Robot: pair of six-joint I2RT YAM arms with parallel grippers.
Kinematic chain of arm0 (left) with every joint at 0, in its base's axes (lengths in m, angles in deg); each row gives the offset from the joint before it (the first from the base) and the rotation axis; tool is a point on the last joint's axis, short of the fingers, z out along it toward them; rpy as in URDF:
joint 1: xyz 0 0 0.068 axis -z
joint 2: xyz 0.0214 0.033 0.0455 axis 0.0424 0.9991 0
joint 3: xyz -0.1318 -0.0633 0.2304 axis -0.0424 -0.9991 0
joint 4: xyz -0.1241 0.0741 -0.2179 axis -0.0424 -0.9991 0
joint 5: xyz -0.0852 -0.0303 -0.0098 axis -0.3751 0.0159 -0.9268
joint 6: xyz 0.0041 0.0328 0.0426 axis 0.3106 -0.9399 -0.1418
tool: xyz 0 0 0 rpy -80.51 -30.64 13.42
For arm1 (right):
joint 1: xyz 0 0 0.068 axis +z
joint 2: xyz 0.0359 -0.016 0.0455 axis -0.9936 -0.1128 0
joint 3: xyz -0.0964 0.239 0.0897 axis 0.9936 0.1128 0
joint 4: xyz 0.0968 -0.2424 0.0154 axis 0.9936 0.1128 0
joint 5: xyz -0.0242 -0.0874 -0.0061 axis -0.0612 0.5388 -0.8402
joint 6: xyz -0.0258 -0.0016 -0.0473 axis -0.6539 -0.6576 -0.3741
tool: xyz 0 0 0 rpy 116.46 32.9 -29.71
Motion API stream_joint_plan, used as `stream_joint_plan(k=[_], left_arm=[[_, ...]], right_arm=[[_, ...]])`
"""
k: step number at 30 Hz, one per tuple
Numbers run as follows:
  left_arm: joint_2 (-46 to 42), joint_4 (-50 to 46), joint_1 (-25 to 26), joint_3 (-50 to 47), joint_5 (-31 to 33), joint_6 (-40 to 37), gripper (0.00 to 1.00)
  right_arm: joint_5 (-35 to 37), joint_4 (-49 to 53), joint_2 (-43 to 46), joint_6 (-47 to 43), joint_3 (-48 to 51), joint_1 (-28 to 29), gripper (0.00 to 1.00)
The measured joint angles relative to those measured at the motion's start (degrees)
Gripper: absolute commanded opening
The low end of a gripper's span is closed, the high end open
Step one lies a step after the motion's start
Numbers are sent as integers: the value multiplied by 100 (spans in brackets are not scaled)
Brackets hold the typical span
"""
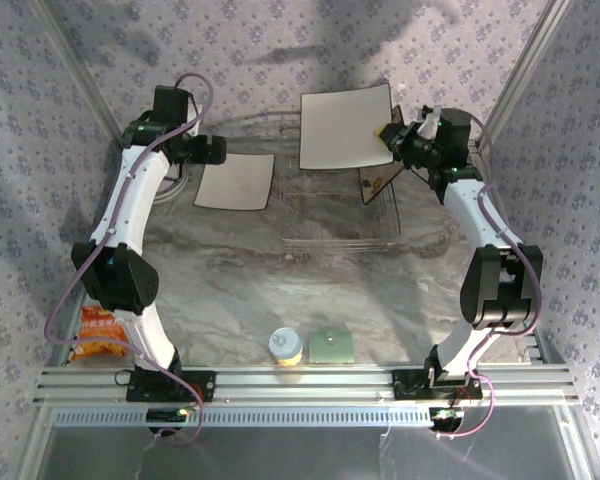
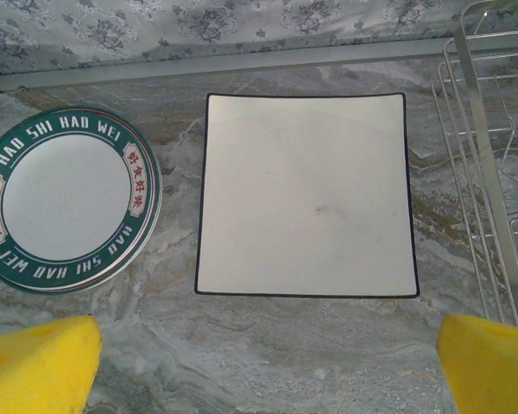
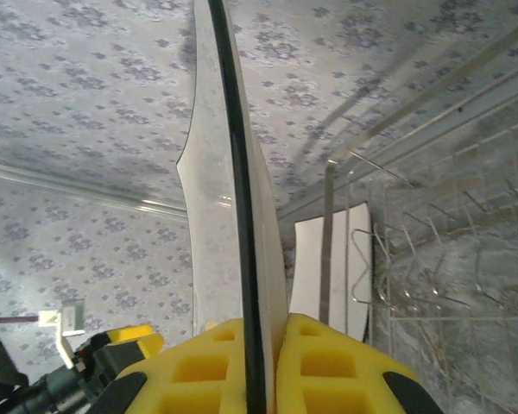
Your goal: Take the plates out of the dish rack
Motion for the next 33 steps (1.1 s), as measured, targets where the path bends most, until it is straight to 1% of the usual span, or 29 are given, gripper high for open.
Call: stream_joint_plan(k=[4,6,7,9,12,14,17,20,22,26,31,33], left_arm=[[0,26,0,-4,-129,15,99],[-7,92,-11,-33,-339,44,99],[-17,168,-20,-79,-542,74,99],[-52,382,-63,-205,-1082,199,99],[-188,933,-133,-640,-2269,533,99],[-208,1405,-168,-879,-3154,898,99],[-173,2203,-192,-1126,-4280,1556,99],[-118,3082,-186,-1366,-5084,2234,99],[-44,3552,-162,-1471,-5473,2653,99],[236,4291,-79,-1517,-5949,3311,99],[503,4863,46,-1580,-6183,3880,99],[586,5031,85,-1580,-6249,4054,97]], right_arm=[[-52,-114,0,11,0,0,0],[-57,-116,0,11,0,17,0],[-57,-116,0,11,0,26,0],[-55,-116,0,11,-2,55,0],[-55,-114,0,11,-2,125,0],[-57,-114,0,9,-11,192,0],[-70,-85,-31,4,-101,302,0],[-83,-76,-105,4,-280,407,0],[-96,-81,-155,4,-389,472,0],[-118,-79,-262,4,-553,614,0],[-125,-79,-404,4,-728,793,0],[-140,-79,-474,2,-796,861,0]])
